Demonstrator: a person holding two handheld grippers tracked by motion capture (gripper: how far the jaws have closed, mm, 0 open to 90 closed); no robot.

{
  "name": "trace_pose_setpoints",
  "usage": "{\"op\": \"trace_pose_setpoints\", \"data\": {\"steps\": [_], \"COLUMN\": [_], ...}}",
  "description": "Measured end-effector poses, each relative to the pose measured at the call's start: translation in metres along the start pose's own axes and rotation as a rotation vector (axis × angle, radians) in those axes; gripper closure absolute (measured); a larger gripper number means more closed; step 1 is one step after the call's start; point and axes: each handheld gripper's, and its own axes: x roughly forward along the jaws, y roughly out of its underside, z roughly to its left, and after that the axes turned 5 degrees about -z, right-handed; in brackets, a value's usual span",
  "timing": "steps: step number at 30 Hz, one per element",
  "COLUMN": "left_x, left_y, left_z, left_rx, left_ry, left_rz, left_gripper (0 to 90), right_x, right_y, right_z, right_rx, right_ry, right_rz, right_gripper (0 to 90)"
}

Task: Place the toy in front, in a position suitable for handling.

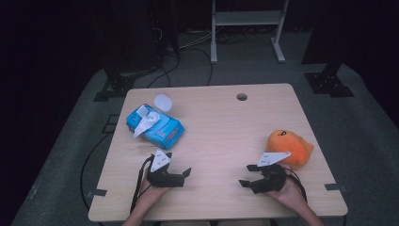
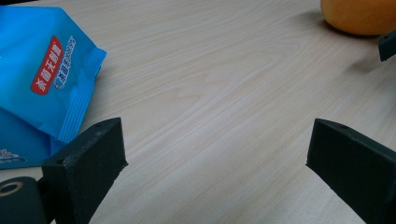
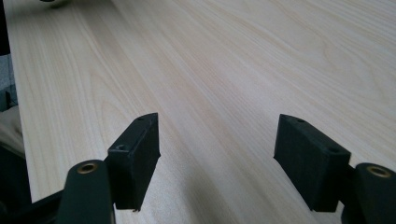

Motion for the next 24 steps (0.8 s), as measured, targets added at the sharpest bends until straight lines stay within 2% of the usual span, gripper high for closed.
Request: {"op": "trace_pose_setpoints", "data": {"steps": [14, 24], "left_x": [0.001, 0.001], "left_y": [0.001, 0.002], "left_z": [-0.002, -0.003], "left_rx": [0.009, 0.011], "left_ry": [0.008, 0.004], "left_rz": [0.007, 0.008], "left_gripper": [3.5, 3.5], "right_x": [-0.001, -0.016], "right_y": [-0.011, -0.038], "right_z": [0.002, -0.004], "right_rx": [-0.019, -0.047], "right_ry": [0.002, 0.014], "right_rz": [-0.016, -0.07], "right_gripper": [31.0, 31.1]}}
